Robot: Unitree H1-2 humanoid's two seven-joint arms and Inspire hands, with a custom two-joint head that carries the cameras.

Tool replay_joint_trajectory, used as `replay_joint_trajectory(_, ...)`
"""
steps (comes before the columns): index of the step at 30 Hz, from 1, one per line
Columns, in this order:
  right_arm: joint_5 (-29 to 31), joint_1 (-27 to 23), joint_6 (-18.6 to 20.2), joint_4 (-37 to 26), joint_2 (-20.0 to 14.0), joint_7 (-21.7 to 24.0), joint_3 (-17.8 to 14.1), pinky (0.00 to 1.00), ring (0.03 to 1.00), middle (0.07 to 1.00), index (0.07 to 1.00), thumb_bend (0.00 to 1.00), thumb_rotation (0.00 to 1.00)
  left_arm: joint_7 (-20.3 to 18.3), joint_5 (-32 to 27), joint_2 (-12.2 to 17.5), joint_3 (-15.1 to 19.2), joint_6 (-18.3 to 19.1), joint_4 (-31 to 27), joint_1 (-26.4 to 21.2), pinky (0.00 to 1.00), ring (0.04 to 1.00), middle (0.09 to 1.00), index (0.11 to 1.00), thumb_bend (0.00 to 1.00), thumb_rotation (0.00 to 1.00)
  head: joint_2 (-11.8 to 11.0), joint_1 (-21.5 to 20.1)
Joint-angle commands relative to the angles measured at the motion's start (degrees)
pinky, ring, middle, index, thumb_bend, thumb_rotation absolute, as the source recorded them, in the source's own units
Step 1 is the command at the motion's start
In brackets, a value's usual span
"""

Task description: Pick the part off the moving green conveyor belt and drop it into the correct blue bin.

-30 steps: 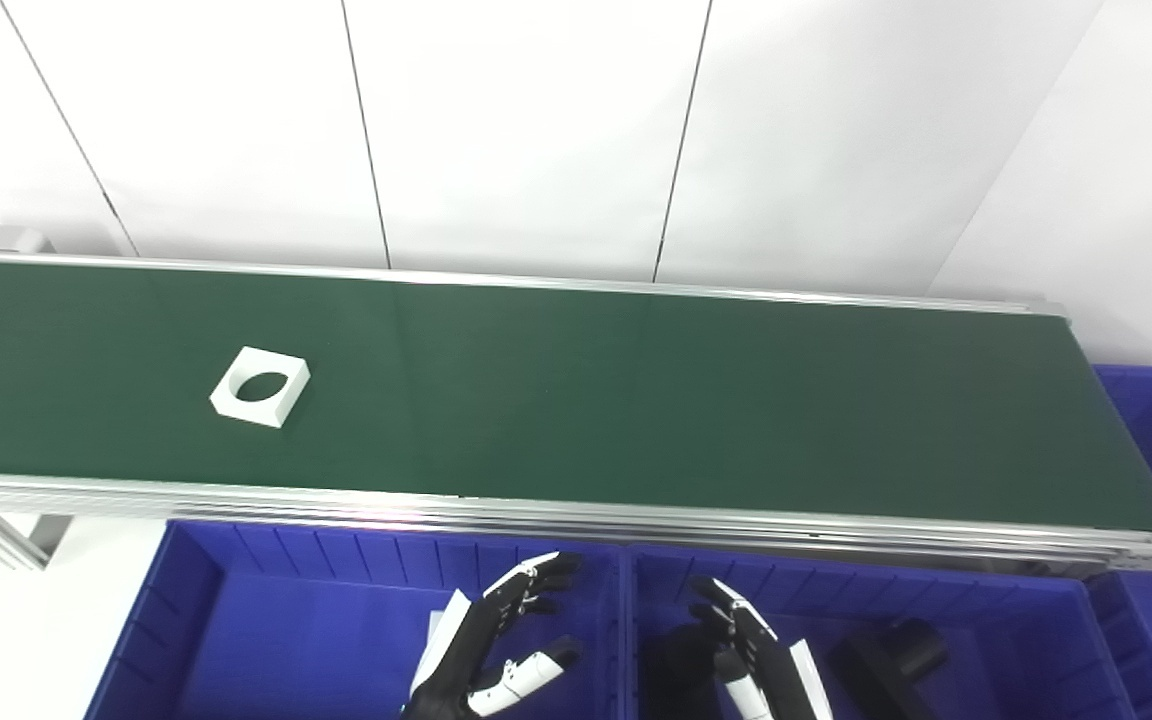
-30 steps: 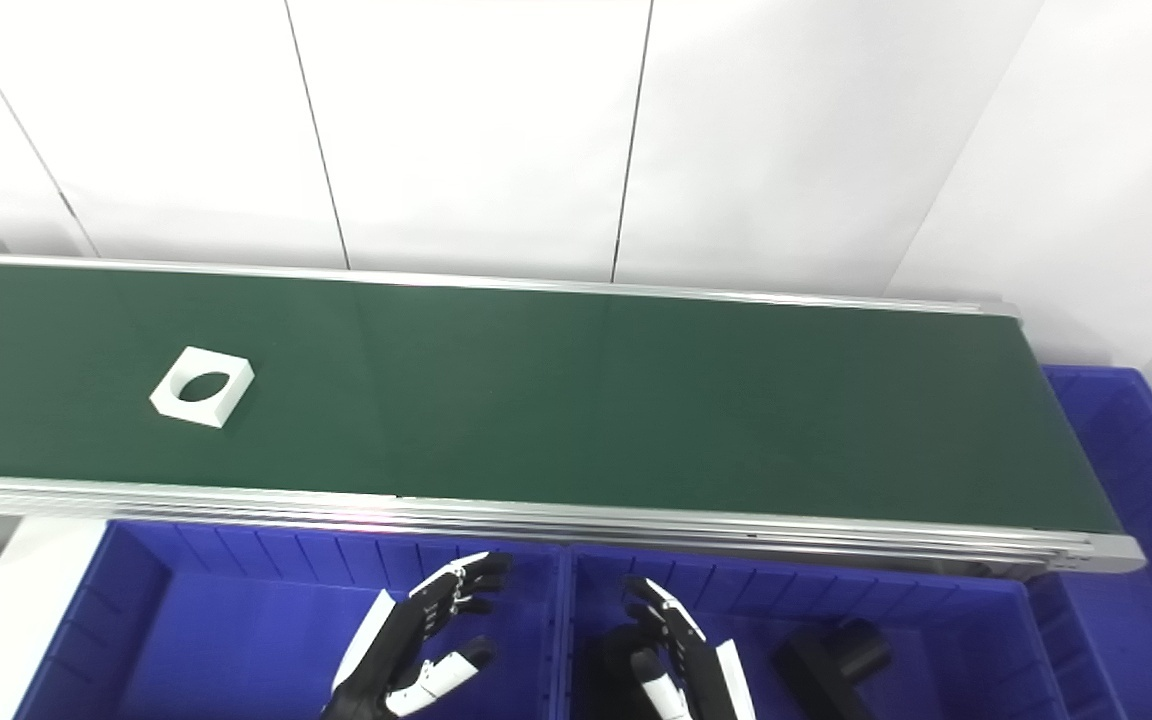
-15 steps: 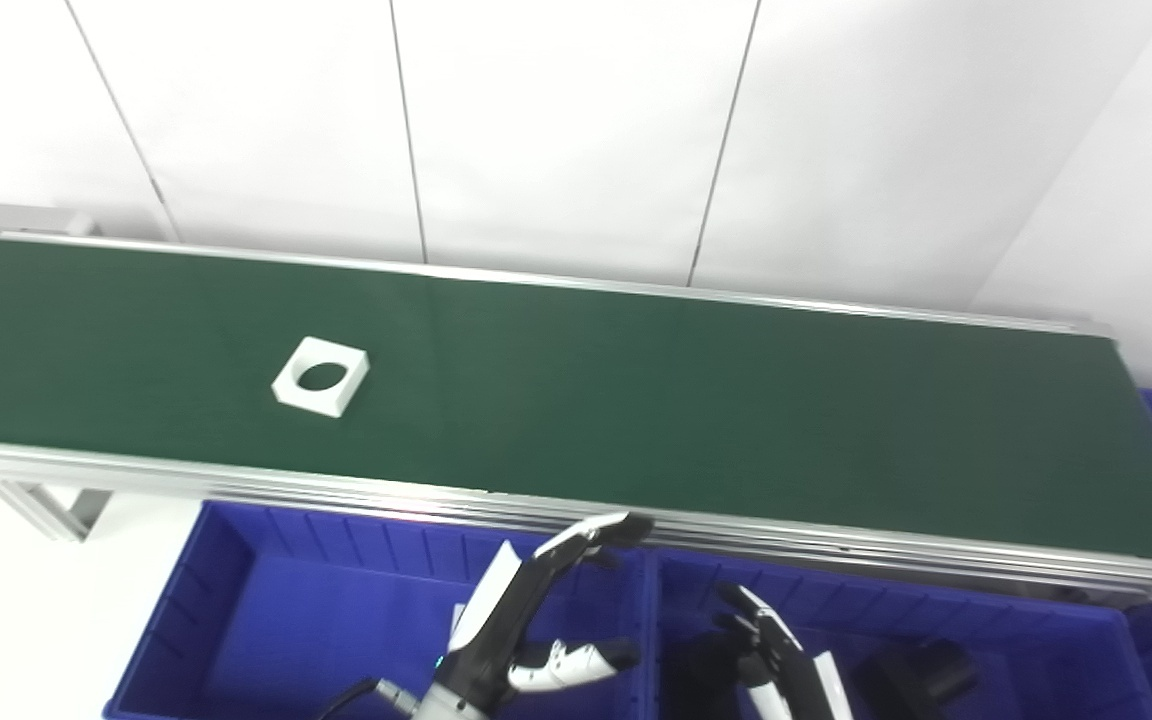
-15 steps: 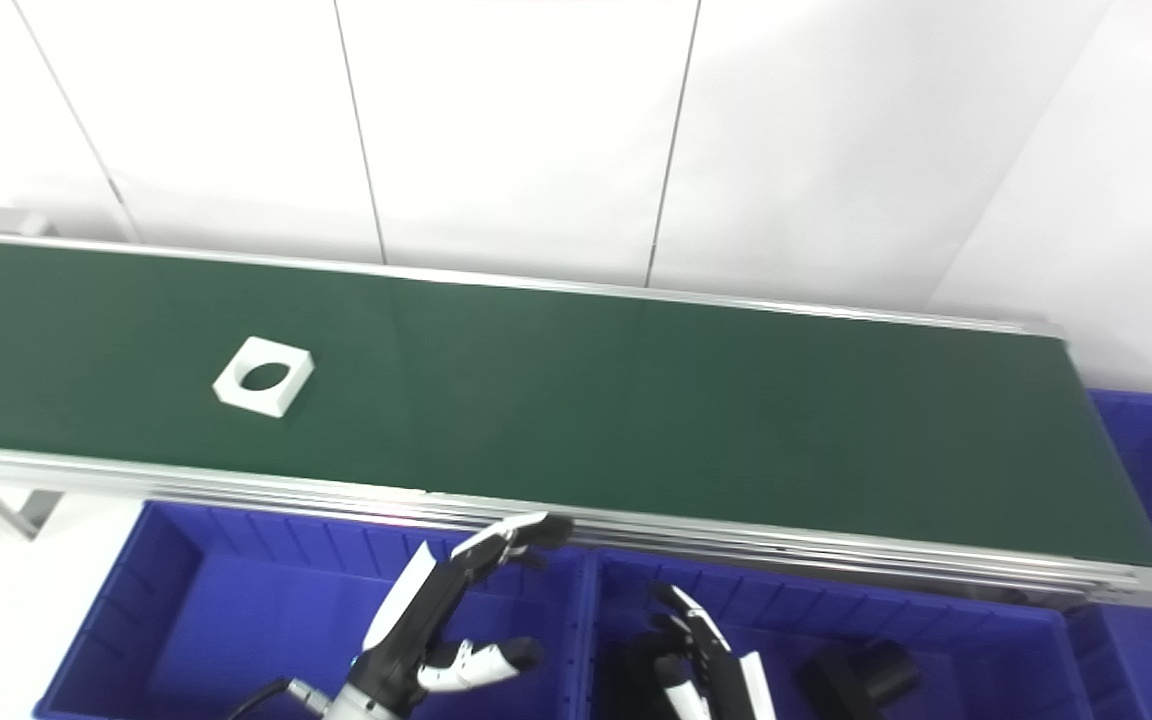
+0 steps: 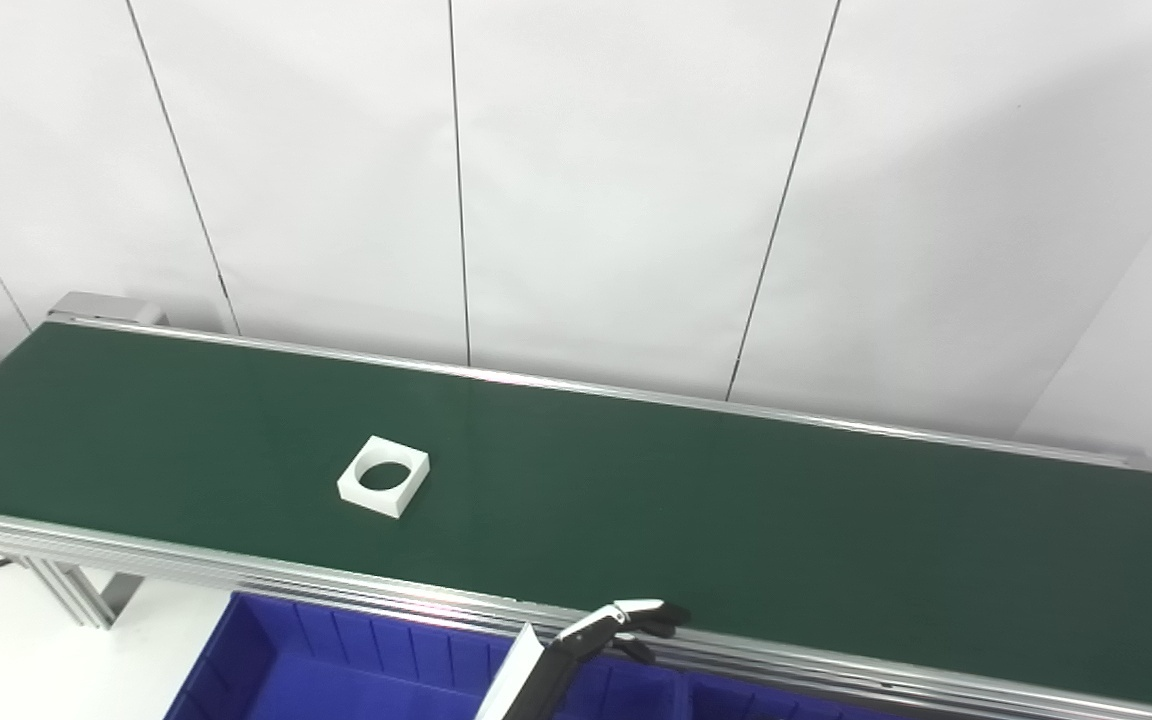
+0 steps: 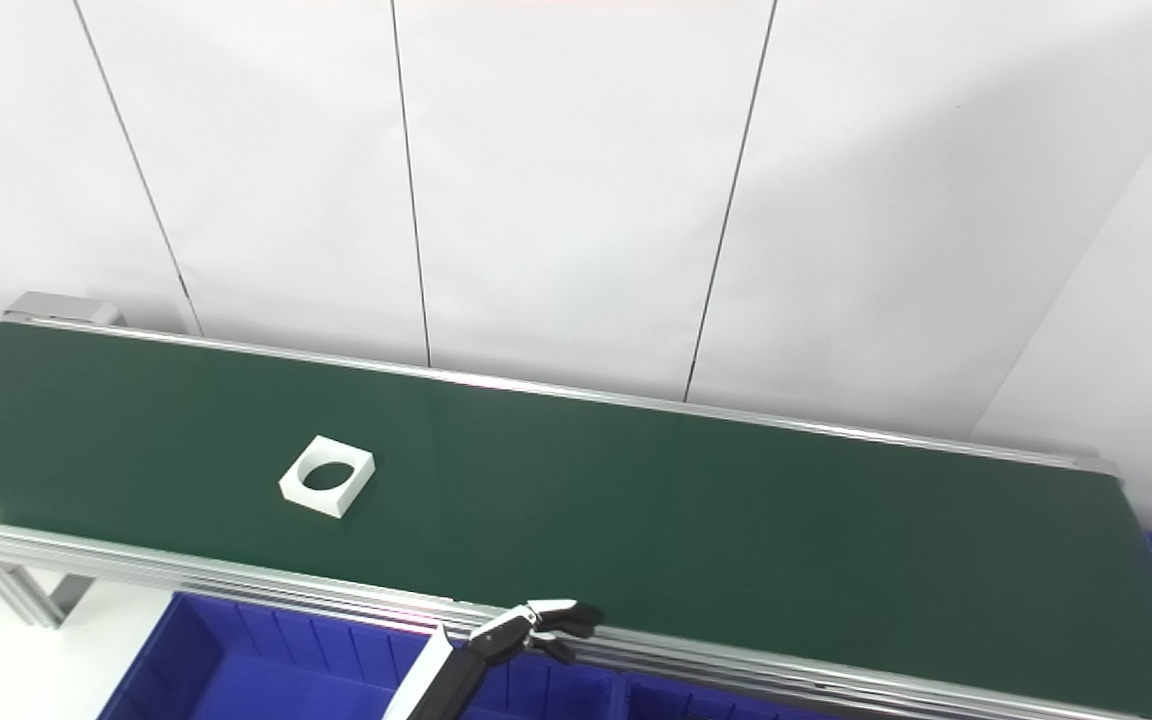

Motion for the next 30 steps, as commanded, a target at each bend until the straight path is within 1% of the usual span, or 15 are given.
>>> replay_joint_trajectory(1,0.5,-0.3,-2.2,-1.0,-0.4,0.3,-0.2,0.85,0.853,0.903,0.849,0.83,1.0,0.3,1.8,0.8,0.1,-1.9,-3.3,-1.8,0.61,0.741,0.782,0.761,0.84,0.68,0.0,0.1)
replay_joint_trajectory(4,0.3,-0.5,-2.2,-0.8,-0.4,0.1,-0.1,0.85,0.852,0.902,0.851,0.84,1.0,-1.3,2.4,1.8,1.2,-1.9,-4.1,-3.2,0.61,0.754,0.798,0.77,0.86,0.65,0.0,0.1)
replay_joint_trajectory(5,0.2,-0.6,-2.2,-0.8,-0.4,0.0,0.0,0.85,0.85,0.901,0.851,0.84,1.0,-1.8,2.3,2.1,1.6,-1.9,-4.2,-3.7,0.63,0.765,0.805,0.775,0.86,0.63,0.0,0.1)
replay_joint_trajectory(8,0.1,-0.6,-2.2,-0.9,-0.2,-0.2,0.1,0.84,0.85,0.902,0.85,0.85,1.0,-2.6,5.6,3.1,4.8,-1.8,-3.0,-6.5,0.66,0.766,0.812,0.793,0.85,0.63,0.1,-0.2)
replay_joint_trajectory(11,0.0,-0.4,-2.2,-1.2,-0.2,-0.4,0.2,0.84,0.844,0.9,0.849,0.86,1.0,-3.8,8.0,3.6,7.5,-1.9,-1.8,-8.6,0.66,0.781,0.828,0.819,0.84,0.6,0.5,-0.3)
replay_joint_trajectory(13,-0.2,-0.3,-2.2,-1.3,-0.2,-0.5,0.3,0.84,0.845,0.899,0.851,0.85,1.0,-3.8,9.4,4.1,8.3,-1.9,-0.3,-10.4,0.71,0.797,0.837,0.829,0.82,0.51,0.5,-0.3)
replay_joint_trajectory(14,-0.2,-0.3,-2.2,-1.4,-0.2,-0.5,0.3,0.84,0.845,0.899,0.852,0.85,1.0,-4.0,10.2,4.5,8.7,-1.9,0.8,-11.5,0.72,0.799,0.838,0.83,0.82,0.5,0.5,-0.4)
replay_joint_trajectory(15,-0.3,-0.2,-2.2,-1.5,-0.2,-0.7,0.4,0.84,0.844,0.898,0.851,0.85,1.0,-4.4,10.8,4.9,9.1,-1.9,1.7,-12.4,0.77,0.812,0.844,0.836,0.82,0.47,0.7,-0.5)
replay_joint_trajectory(17,-0.3,-0.1,-2.2,-1.6,-0.2,-0.8,0.6,0.84,0.844,0.898,0.851,0.84,1.0,-5.2,14.2,5.8,10.3,-1.9,3.8,-14.5,0.8,0.821,0.845,0.842,0.83,0.45,0.7,-0.6)
replay_joint_trajectory(20,-0.3,-0.2,-2.2,-1.6,-0.2,-0.8,0.8,0.85,0.847,0.903,0.85,0.83,1.0,-6.4,19.4,6.5,12.2,-1.5,5.9,-16.6,0.78,0.803,0.832,0.85,0.83,0.45,0.7,-0.7)
replay_joint_trajectory(23,-0.4,-0.2,-2.2,-1.7,-0.2,-1.0,1.0,0.84,0.846,0.904,0.848,0.83,1.0,-7.8,23.6,7.1,13.5,-1.3,8.6,-19.2,0.76,0.786,0.82,0.846,0.87,0.41,0.7,-1.0)
replay_joint_trajectory(25,-0.5,-0.3,-2.2,-1.6,-0.2,-1.2,1.2,0.83,0.842,0.901,0.847,0.83,1.0,-8.5,24.9,7.3,14.0,-1.5,10.2,-20.6,0.75,0.775,0.809,0.834,0.89,0.36,0.7,-1.0)
replay_joint_trajectory(26,-0.5,-0.3,-2.2,-1.6,-0.2,-1.2,1.2,0.82,0.839,0.9,0.846,0.82,1.0,-8.9,25.3,7.3,14.3,-1.5,10.8,-21.1,0.75,0.773,0.804,0.829,0.93,0.3,0.7,-1.0)
replay_joint_trajectory(29,-0.2,-0.4,-2.2,-1.6,-0.1,-1.2,1.3,0.81,0.833,0.898,0.842,0.82,1.0,-9.7,26.2,7.3,14.6,-1.6,14.2,-23.5,0.75,0.772,0.797,0.823,0.99,0.19,0.6,-1.1)
replay_joint_trajectory(30,-0.3,-0.5,-2.2,-1.5,0.0,-1.3,1.5,0.81,0.832,0.898,0.842,0.81,1.0,-9.9,26.4,7.3,14.5,-1.7,15.5,-24.4,0.75,0.772,0.797,0.824,1.0,0.19,0.6,-1.3)
